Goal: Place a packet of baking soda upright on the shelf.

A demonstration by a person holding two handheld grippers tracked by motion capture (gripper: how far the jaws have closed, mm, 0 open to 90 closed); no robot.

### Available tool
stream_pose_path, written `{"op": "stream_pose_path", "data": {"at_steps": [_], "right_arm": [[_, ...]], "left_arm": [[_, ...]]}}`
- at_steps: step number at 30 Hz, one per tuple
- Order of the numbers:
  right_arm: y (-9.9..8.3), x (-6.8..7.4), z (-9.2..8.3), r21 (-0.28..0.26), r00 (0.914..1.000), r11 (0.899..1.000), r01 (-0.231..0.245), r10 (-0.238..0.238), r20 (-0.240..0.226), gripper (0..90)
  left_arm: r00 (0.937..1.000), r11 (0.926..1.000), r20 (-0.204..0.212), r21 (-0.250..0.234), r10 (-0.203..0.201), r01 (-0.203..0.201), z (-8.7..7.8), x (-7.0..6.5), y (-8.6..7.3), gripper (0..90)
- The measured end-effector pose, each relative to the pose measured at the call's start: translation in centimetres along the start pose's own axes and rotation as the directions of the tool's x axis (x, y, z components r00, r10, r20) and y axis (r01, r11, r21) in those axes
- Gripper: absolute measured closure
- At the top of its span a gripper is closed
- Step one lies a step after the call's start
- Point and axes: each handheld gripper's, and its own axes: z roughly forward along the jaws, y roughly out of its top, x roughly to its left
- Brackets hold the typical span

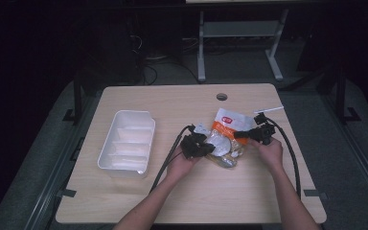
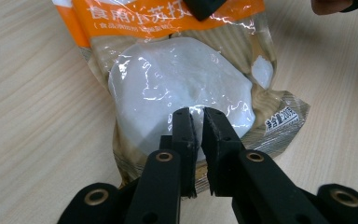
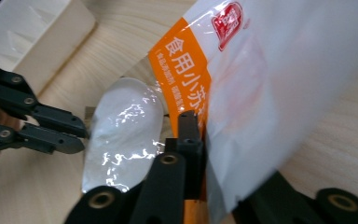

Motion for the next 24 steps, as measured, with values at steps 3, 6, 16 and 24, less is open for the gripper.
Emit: {"op": "stream_pose_path", "data": {"at_steps": [3, 6, 16, 24], "right_arm": [[0.0, 0.2, -0.2, -0.01, 0.9998, 1.0, 0.014, -0.014, -0.013, 89.1], [0.1, 0.7, -0.4, -0.014, 0.999, 0.999, 0.044, -0.044, -0.002, 89.2], [0.4, 2.1, -1.3, -0.038, 0.9969, 0.996, 0.078, -0.078, -0.006, 89.4], [1.0, 4.1, -2.7, -0.065, 0.9868, 0.985, 0.162, -0.162, 0.007, 89.6]], "left_arm": [[0.9999, 0.9998, -0.003, 0.012, 0.014, -0.014, -0.1, -0.2, 0.0, 80.2], [0.9998, 0.9998, -0.001, 0.008, 0.019, -0.019, -0.3, -0.4, -0.1, 78.2], [0.9987, 0.9987, 0.039, -0.041, 0.033, -0.031, -1.8, -1.5, -1.5, 70.3], [0.9969, 0.9942, 0.062, -0.099, 0.049, -0.043, -3.8, -2.8, -2.9, 56.0]]}}
